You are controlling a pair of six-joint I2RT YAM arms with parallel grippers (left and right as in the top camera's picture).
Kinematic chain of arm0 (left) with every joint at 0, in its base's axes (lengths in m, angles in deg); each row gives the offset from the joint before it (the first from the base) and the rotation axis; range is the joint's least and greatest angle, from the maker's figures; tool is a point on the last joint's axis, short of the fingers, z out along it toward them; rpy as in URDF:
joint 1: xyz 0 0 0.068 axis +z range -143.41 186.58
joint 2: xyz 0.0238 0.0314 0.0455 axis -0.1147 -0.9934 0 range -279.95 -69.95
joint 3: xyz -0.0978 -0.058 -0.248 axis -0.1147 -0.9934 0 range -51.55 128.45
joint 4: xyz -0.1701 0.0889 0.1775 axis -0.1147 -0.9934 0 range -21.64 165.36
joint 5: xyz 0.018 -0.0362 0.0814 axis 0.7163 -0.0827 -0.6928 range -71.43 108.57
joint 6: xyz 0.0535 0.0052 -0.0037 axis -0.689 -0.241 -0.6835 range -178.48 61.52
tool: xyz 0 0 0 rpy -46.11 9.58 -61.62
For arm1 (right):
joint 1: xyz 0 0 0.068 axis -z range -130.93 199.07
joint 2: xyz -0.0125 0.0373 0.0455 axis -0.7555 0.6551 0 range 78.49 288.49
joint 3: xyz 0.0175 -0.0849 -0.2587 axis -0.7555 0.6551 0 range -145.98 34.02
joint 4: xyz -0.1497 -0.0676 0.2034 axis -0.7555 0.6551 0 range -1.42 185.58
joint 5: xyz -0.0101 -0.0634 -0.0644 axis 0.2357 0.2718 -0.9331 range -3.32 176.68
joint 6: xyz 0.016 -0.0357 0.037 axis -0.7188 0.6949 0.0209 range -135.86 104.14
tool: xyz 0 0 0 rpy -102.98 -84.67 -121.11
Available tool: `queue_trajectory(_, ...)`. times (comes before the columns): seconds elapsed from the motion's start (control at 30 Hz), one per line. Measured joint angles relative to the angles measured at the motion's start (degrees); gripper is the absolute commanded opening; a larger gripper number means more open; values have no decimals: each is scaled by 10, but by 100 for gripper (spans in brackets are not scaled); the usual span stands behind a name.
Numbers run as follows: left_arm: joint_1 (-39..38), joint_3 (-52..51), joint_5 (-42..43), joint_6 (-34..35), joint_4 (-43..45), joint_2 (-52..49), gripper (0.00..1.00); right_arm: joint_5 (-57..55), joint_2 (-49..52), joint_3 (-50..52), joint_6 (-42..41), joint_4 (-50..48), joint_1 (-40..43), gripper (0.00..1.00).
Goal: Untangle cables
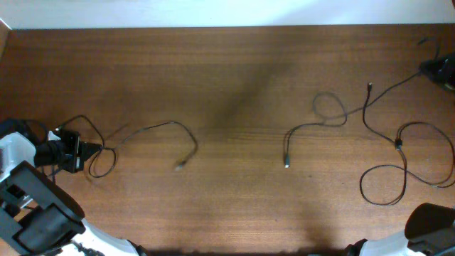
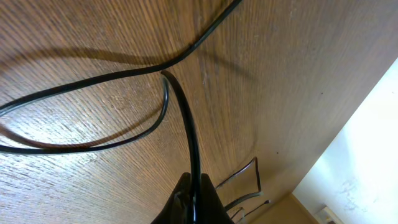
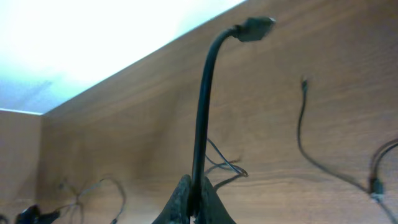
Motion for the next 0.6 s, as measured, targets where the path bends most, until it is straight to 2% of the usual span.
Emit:
queue_trajectory(0.1, -4, 0, -3, 0, 3, 0, 0, -48, 0, -4, -2, 19, 0, 4)
queue_trajectory(0.13, -6, 0, -7, 0, 4, 0, 0, -73, 0, -4, -2, 40, 0, 7)
queue_trajectory(0.17, -20, 0, -15, 0, 4, 0, 0, -92, 0, -4, -3, 50, 0, 33)
queue_trajectory(0.2, -33, 0, -21, 2, 7, 0, 0, -112, 1, -4, -3, 56, 0, 49)
queue_trajectory(0.23, -48, 0, -26, 2, 12, 0, 0, -130, 2, -4, -4, 61, 0, 81)
queue_trajectory(0.27, -66, 0, -28, 2, 17, 0, 0, -136, 3, -4, -4, 62, 0, 96)
queue_trajectory(0.3, -85, 0, -30, 2, 19, 0, 0, -143, 6, -4, -4, 63, 0, 99)
queue_trajectory(0.53, -237, 0, -70, 3, 38, 0, 0, -162, 38, -4, -4, 86, -12, 99)
queue_trajectory(0.6, -289, 0, -76, 4, 51, 0, 0, -165, 38, 1, -3, 99, -44, 99)
